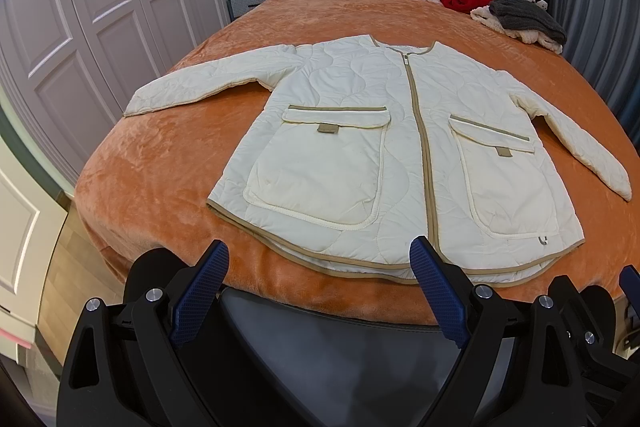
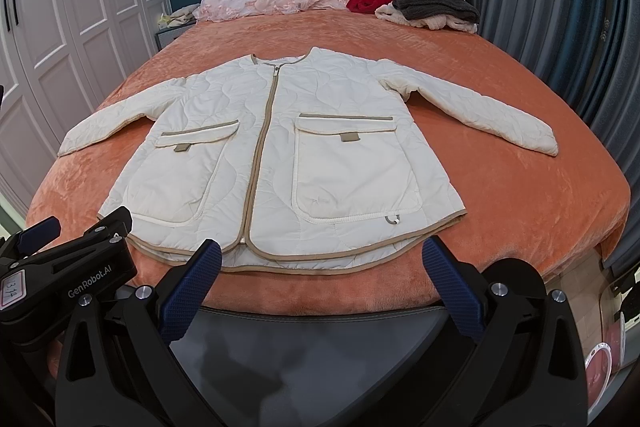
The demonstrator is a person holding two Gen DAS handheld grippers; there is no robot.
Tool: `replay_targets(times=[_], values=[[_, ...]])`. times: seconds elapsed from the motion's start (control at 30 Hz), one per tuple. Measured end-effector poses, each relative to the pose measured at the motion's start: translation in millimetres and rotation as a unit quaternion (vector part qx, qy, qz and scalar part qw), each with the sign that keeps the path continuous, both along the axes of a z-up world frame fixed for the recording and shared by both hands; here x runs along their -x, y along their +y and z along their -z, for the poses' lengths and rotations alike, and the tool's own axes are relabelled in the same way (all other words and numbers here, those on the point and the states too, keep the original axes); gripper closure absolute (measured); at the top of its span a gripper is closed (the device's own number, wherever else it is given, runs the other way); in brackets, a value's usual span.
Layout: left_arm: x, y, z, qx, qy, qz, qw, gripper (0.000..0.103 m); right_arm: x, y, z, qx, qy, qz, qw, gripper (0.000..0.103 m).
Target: Fold large clothes
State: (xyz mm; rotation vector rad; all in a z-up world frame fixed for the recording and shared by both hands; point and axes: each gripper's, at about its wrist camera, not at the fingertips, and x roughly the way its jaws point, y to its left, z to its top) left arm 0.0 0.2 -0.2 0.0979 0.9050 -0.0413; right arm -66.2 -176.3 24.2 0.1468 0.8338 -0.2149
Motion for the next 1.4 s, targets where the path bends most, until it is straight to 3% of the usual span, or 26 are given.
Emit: replay_targets(times=[0.47, 0.63, 0.8, 1.03, 1.23, 1.4], values=[[-0.1, 0.1, 0.1, 0.001, 0.001, 0.000, 1.0000, 0.015, -0.2, 0.4, 2.5, -0.001, 0.002, -0.002, 1.000, 0.005], [0.9, 11.6, 9.0, 0.014, 0.005, 0.008, 0.9999, 0.014, -4.7, -14.1, 15.5, -0.032, 0.011, -0.003, 0.999, 0.005], [-22.8, 9.7, 11.7, 0.015, 0.005, 0.007, 0.9998, 0.013, -22.3, -78.0, 24.7, -0.062, 0.011, 0.045, 0.997, 0.005], [-68.4, 9.1, 25.9, 0.008, 0.016, -0.012, 0.9998, 0.013, -61.3, -220.8, 45.6, -0.123, -0.008, 0.155, 0.980, 0.005], [-108.6, 13.2, 38.9, 0.016, 0.019, -0.044, 0.9987, 0.013, -86.5, -348.4, 82.6, -0.163, -0.017, 0.274, 0.948, 0.005], [-132.9, 19.2, 45.3, 0.023, -0.001, -0.092, 0.9955, 0.013, -94.3, -425.1, 110.7, -0.180, -0.030, 0.353, 0.918, 0.005]])
